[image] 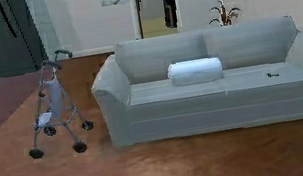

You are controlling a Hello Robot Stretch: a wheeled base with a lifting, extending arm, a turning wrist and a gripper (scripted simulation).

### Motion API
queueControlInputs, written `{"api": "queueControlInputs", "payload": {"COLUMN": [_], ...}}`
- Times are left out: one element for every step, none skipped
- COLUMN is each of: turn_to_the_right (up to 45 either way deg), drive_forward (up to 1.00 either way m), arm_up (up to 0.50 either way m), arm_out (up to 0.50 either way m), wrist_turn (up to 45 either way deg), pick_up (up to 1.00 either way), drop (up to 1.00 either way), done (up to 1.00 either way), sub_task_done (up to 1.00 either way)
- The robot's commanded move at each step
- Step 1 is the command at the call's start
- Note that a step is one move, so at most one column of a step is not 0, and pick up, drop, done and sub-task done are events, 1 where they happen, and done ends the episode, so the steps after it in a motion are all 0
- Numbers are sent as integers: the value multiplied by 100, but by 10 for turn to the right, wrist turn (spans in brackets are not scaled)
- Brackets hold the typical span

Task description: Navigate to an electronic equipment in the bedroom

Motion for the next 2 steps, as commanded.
{"api": "queueControlInputs", "payload": {"turn_to_the_right": [-450, -30], "drive_forward": [0, 0], "arm_up": [0, 0], "arm_out": [0, 0], "wrist_turn": [0, 0], "pick_up": [0, 0], "drop": [0, 0], "done": [0, 0], "sub_task_done": [0, 0]}}
